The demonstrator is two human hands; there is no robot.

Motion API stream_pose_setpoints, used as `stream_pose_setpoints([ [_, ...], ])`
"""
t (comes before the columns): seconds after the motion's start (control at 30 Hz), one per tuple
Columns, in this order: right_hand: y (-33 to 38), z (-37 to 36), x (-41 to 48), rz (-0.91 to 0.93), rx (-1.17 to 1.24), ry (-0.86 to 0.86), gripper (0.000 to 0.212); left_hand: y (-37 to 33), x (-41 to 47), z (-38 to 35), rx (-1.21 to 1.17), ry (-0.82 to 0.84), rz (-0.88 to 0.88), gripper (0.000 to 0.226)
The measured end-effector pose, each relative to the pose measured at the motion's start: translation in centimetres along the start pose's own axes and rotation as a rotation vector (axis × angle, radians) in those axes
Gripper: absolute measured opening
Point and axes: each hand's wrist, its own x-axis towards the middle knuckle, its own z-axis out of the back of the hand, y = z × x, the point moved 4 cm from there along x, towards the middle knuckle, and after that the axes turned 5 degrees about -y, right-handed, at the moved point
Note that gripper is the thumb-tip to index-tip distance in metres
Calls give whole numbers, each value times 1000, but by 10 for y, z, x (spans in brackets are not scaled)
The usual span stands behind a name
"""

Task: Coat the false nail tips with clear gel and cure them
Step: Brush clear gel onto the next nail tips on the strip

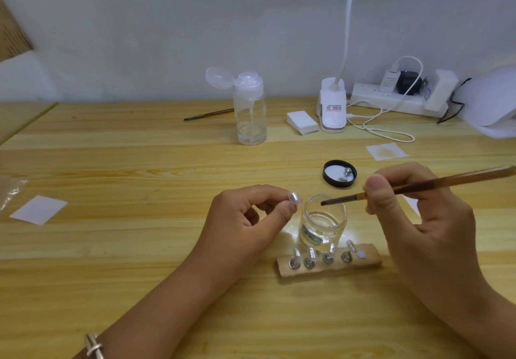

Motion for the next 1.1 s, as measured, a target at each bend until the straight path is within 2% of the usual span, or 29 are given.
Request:
stream_pose_setpoints([
  [0.4, 6, 6, 0, 30, 166, -60, 29, -7, -1, 0, 10, 24, -31, 15],
  [0.57, 13, 4, -3, 11, 287, 1, 12, -8, 0, 1, -18, 0, -51, 14],
  [1.1, 17, -4, -12, 36, 257, 19, 12, -8, 1, 2, -36, -14, -108, 9],
])
